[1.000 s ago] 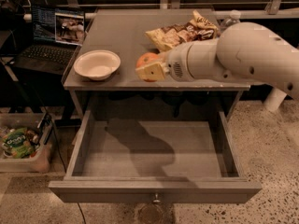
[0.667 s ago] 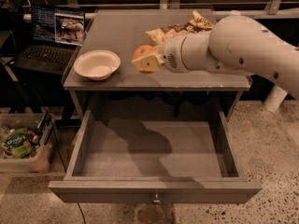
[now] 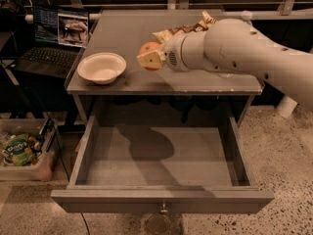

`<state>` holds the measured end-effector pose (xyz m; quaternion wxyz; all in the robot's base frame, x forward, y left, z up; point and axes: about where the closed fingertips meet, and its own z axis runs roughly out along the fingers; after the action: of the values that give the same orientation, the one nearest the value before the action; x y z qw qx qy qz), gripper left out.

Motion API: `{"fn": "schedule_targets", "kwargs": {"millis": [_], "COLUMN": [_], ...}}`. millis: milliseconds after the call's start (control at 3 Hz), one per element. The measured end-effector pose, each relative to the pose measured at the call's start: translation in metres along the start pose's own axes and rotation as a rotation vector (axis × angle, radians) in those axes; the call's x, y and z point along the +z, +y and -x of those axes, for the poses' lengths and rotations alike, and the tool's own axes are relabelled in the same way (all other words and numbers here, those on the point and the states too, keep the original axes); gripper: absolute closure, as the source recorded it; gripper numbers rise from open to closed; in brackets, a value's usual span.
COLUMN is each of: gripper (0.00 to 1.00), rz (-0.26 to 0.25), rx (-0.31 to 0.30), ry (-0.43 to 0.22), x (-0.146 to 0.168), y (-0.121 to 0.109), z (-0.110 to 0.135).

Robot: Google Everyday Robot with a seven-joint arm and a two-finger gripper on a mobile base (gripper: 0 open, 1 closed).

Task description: Pick orange from top drawer and place on counter

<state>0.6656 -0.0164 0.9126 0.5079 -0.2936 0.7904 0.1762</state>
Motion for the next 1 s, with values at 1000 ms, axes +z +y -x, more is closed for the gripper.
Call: {"fn": "schedule_targets", "kwargs": {"millis": [1000], "gripper": [1.00], "rz": [-0.076], "rx": [0.015], "ry": [0.040], "x": [0.036], "y": [-0.010], "z": [-0.003]}}
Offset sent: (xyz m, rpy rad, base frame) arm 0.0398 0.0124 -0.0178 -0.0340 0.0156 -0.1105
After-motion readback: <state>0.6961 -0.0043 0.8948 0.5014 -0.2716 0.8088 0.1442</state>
